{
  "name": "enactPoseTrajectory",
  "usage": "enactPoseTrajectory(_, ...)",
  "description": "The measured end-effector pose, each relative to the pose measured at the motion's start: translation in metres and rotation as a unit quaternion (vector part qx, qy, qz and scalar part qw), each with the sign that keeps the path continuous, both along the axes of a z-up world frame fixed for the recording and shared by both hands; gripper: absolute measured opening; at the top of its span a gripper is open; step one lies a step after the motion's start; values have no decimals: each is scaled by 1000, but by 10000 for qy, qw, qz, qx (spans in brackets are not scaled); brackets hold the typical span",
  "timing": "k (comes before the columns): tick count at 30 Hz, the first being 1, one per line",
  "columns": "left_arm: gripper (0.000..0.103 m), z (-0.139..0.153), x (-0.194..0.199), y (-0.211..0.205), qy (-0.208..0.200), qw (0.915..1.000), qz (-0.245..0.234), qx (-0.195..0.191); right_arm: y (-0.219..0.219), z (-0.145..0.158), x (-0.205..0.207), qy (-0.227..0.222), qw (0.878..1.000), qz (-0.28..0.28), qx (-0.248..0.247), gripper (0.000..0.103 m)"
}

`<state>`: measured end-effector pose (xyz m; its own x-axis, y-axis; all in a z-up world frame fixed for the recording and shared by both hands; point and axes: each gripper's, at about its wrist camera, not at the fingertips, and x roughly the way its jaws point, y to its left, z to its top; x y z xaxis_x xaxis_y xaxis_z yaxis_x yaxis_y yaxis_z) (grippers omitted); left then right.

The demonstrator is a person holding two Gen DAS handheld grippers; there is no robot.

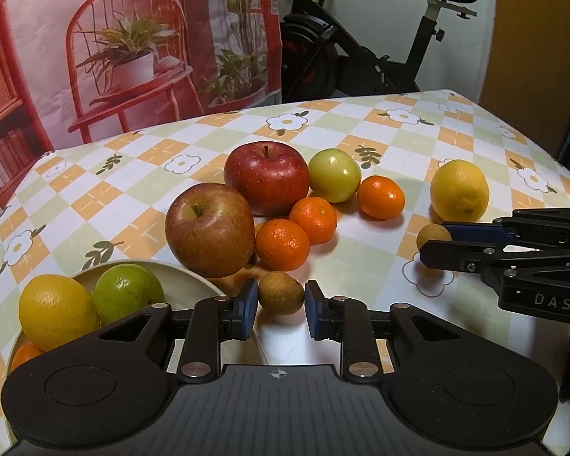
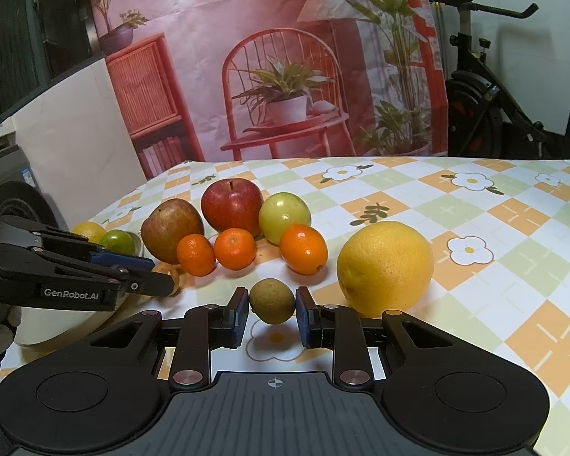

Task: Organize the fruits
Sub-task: 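Carry both small brown fruits in both grippers over the beige plate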

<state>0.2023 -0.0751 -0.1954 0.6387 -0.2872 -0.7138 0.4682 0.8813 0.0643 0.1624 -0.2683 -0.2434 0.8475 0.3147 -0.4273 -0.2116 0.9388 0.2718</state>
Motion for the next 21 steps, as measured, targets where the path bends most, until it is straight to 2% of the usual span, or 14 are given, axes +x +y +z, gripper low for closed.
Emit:
enactPoseTrajectory(15,28,6,-11,0,-188,9995,89,-224,-1,0,1,39,10000,5,7,24)
enactPoseTrajectory(21,28,8,-25,2,-305,9983,282,-413,-1,-1,1,37,10000,21,32,24)
